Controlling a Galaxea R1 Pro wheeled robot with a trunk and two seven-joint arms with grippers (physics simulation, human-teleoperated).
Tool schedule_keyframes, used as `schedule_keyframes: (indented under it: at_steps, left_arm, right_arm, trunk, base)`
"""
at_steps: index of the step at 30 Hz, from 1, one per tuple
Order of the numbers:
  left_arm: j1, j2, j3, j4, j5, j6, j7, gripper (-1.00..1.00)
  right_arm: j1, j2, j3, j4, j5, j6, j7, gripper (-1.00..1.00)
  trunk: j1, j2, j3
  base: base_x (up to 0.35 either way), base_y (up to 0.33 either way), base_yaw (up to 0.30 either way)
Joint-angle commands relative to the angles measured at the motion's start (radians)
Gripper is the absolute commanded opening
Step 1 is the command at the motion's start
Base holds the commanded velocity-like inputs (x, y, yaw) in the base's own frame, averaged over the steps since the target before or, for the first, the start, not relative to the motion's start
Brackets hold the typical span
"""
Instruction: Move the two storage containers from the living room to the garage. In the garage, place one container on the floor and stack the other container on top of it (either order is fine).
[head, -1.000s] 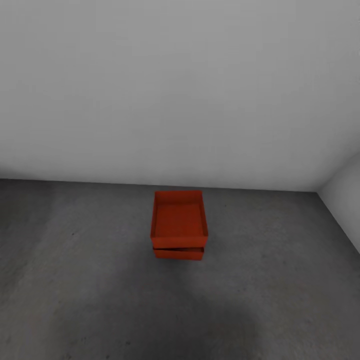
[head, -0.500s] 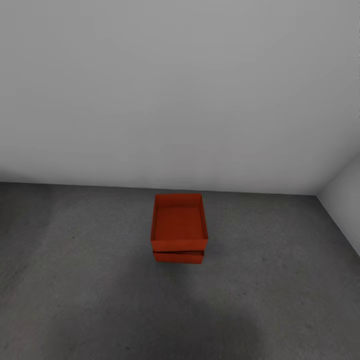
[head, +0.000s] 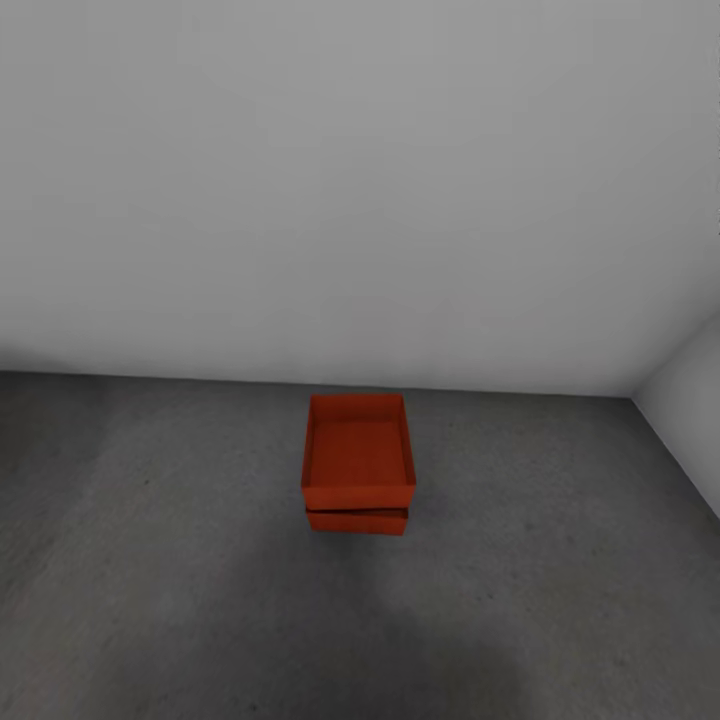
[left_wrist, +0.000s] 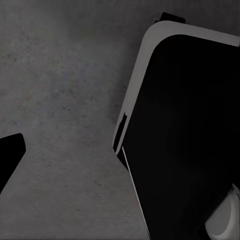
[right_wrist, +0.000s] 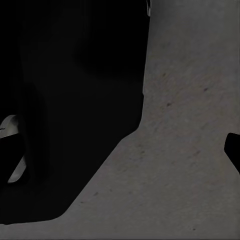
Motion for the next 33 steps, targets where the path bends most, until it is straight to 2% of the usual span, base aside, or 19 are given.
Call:
schedule_keyframes:
  at_steps: [1, 33]
  left_arm:
    - [-0.001, 0.000, -0.009, 0.001, 0.008, -0.003, 0.000, 1.00]
    - [-0.001, 0.001, -0.009, 0.001, 0.009, -0.003, 0.000, 1.00]
  right_arm:
    - [-0.001, 0.000, -0.008, 0.003, 0.011, -0.006, -0.005, 1.00]
    - [-0.001, 0.001, -0.008, 0.004, 0.012, -0.014, -0.005, 1.00]
  trunk:
    - [0.000, -0.001, 0.001]
    - [0.000, -0.001, 0.052]
  base:
    - [0.000, 0.000, 0.000]
    - [0.000, 0.000, 0.000]
